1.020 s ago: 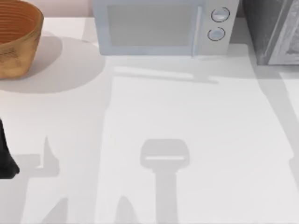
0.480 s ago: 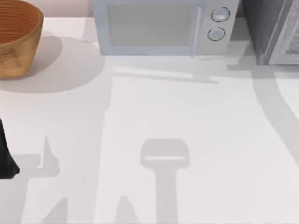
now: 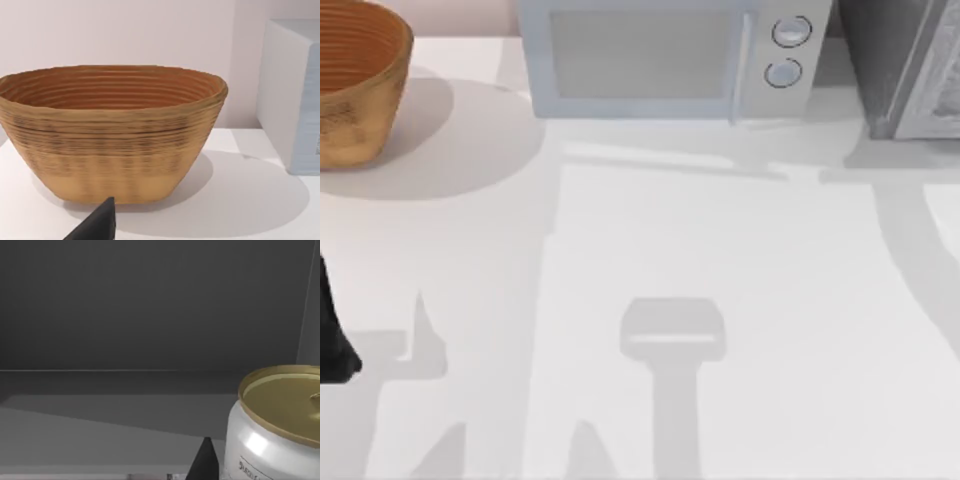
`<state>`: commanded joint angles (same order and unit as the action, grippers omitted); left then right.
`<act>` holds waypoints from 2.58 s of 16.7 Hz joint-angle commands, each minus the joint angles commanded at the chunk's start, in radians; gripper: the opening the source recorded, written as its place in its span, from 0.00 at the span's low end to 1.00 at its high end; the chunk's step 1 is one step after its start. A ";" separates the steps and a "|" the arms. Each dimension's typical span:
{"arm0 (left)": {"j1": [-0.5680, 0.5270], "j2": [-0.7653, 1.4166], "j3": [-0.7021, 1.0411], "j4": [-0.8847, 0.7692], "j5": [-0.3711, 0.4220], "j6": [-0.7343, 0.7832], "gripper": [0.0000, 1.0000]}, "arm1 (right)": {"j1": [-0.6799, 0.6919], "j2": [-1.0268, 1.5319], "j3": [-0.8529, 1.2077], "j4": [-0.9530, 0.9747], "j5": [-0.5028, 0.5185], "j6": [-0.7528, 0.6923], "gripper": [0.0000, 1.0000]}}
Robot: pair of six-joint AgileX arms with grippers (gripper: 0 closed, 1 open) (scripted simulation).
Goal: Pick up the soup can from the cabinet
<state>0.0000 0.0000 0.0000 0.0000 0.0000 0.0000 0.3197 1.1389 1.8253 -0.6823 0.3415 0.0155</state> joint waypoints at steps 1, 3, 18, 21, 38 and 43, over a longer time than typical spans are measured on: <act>0.000 0.000 0.000 0.000 0.000 0.000 1.00 | 0.000 0.000 0.000 0.000 0.000 0.000 0.00; 0.000 0.000 0.000 0.000 0.000 0.000 1.00 | -0.008 -0.018 -0.031 0.011 -0.003 0.000 0.00; 0.000 0.000 0.000 0.000 0.000 0.000 1.00 | -0.206 -0.727 -1.210 0.436 -0.216 -0.012 0.00; 0.000 0.000 0.000 0.000 0.000 0.000 1.00 | -0.252 -0.893 -1.469 0.535 -0.267 -0.014 0.00; 0.000 0.000 0.000 0.000 0.000 0.000 1.00 | -0.325 -1.068 -1.807 0.726 -0.369 -0.020 0.00; 0.000 0.000 0.000 0.000 0.000 0.000 1.00 | -0.350 -0.858 -1.742 0.878 -0.463 -0.023 0.00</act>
<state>0.0000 0.0000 0.0000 0.0000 0.0000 0.0000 -0.0303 0.2807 0.0829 0.1955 -0.1211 -0.0079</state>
